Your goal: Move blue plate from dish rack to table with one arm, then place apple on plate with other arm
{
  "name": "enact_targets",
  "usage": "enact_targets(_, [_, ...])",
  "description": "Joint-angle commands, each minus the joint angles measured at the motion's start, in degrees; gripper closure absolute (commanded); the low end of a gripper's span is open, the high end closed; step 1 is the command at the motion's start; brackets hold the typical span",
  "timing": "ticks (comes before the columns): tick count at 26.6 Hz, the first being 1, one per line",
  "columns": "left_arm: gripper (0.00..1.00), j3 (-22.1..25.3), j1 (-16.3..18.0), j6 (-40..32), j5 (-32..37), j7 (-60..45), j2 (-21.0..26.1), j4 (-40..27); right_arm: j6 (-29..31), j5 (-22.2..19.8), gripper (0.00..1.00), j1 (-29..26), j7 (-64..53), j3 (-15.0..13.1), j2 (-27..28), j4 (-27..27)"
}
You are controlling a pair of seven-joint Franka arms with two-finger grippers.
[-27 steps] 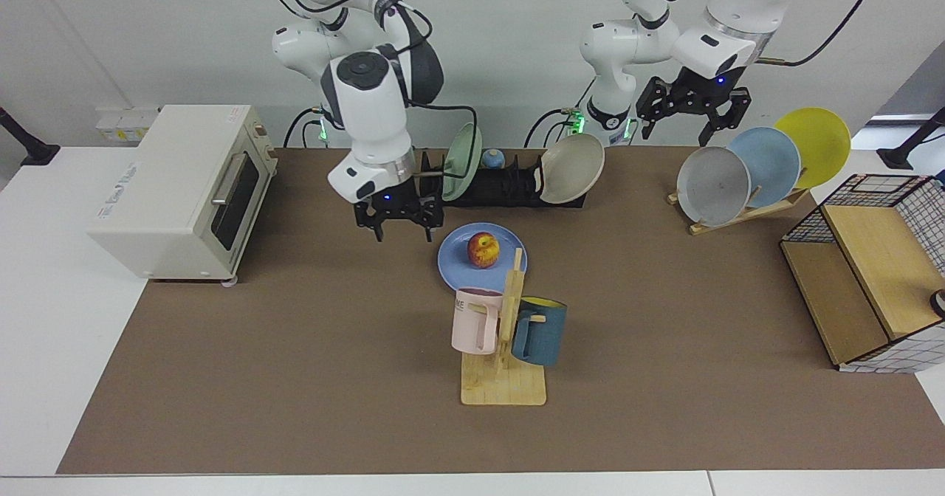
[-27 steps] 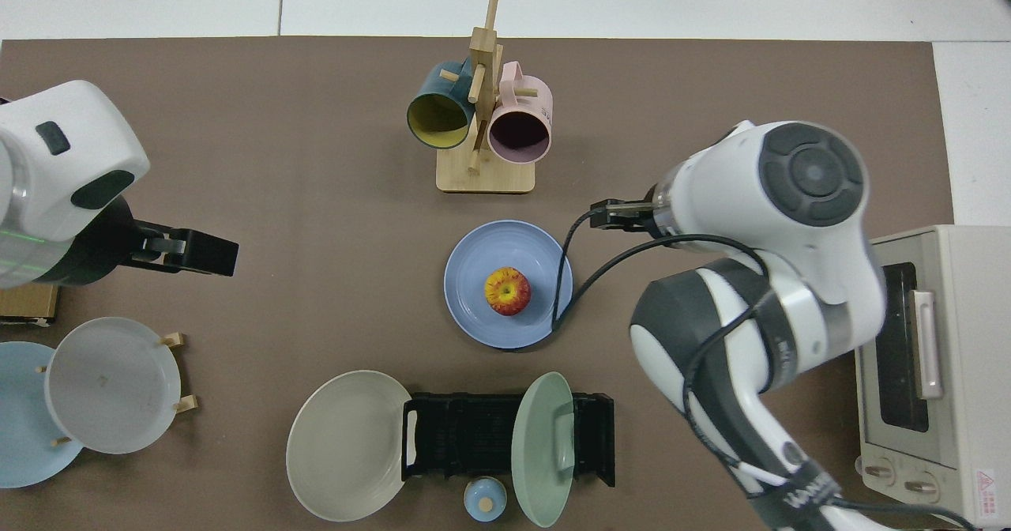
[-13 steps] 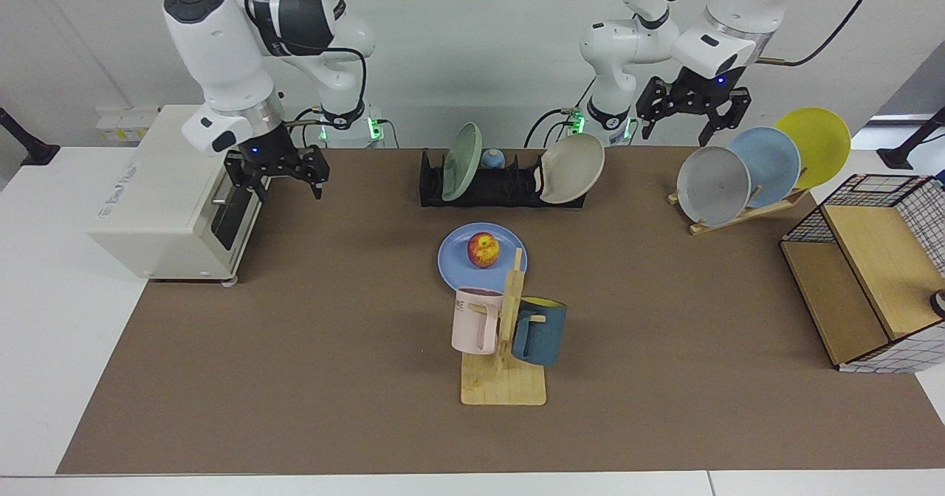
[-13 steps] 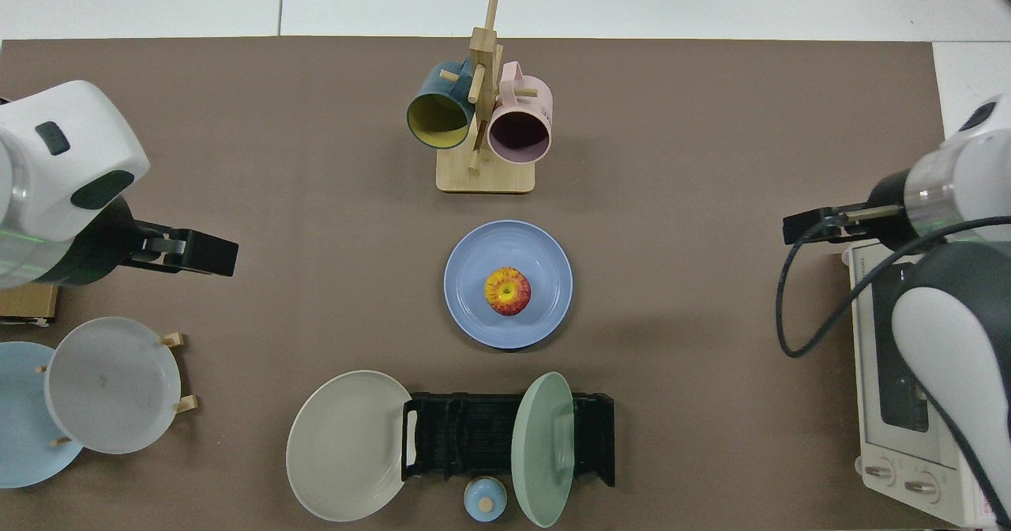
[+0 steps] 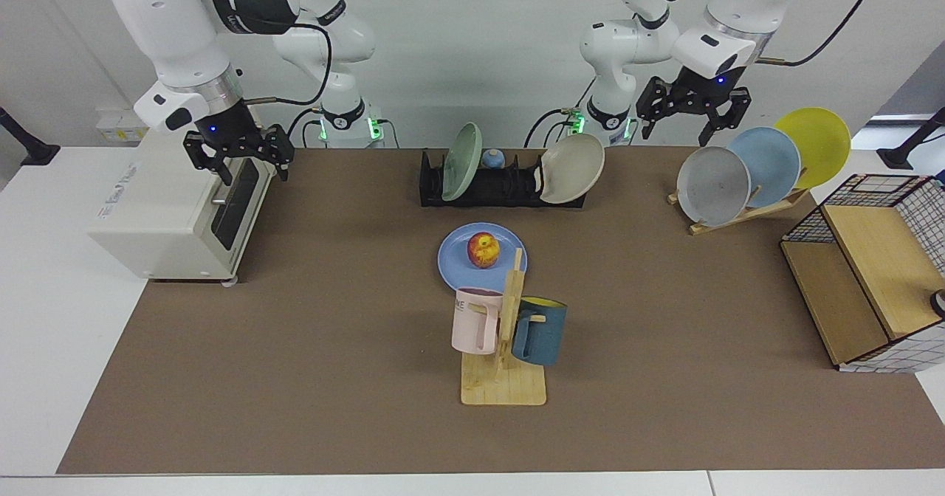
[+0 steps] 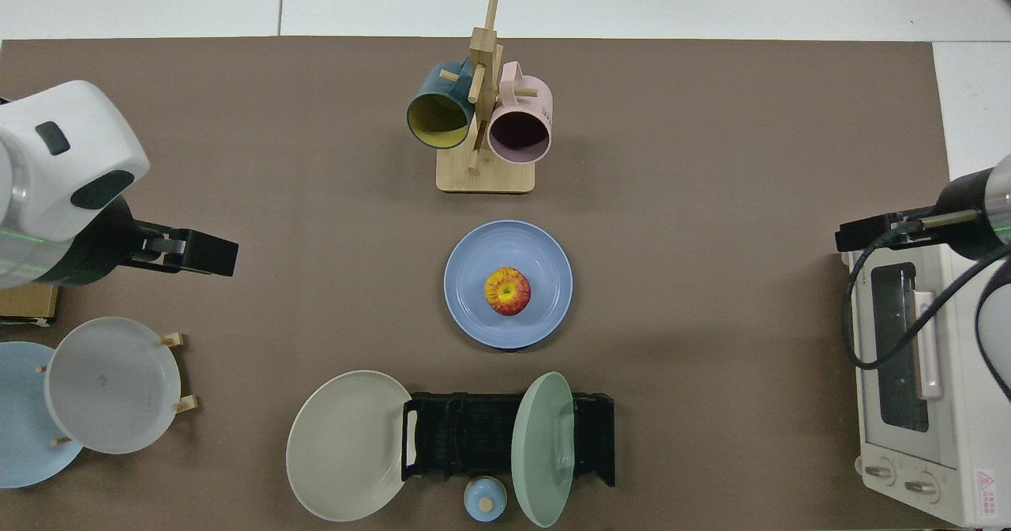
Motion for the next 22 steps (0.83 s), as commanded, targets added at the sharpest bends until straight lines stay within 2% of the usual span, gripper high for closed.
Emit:
enact_targets(1, [0.00,-0.34,0.67,-1.26,-0.04,0.11,-0.35,0.64,0.50,0.26,0.00,-0.63,-0.81,0.58,0.57,1.02])
enact_targets(7, [0.00,-0.34,0.67,-1.26,-0.12,0.11,-0.35,0.64,1.21,-0.53,0.00,-0.10,0.59,0.58,0.83,1.11])
enact_targets(22, [0.00,-0.34,0.67,-1.26,-0.04,0.11,-0.35,0.64,0.51,0.52,0.00,-0.28,2.09,0.58,0.39,0.84])
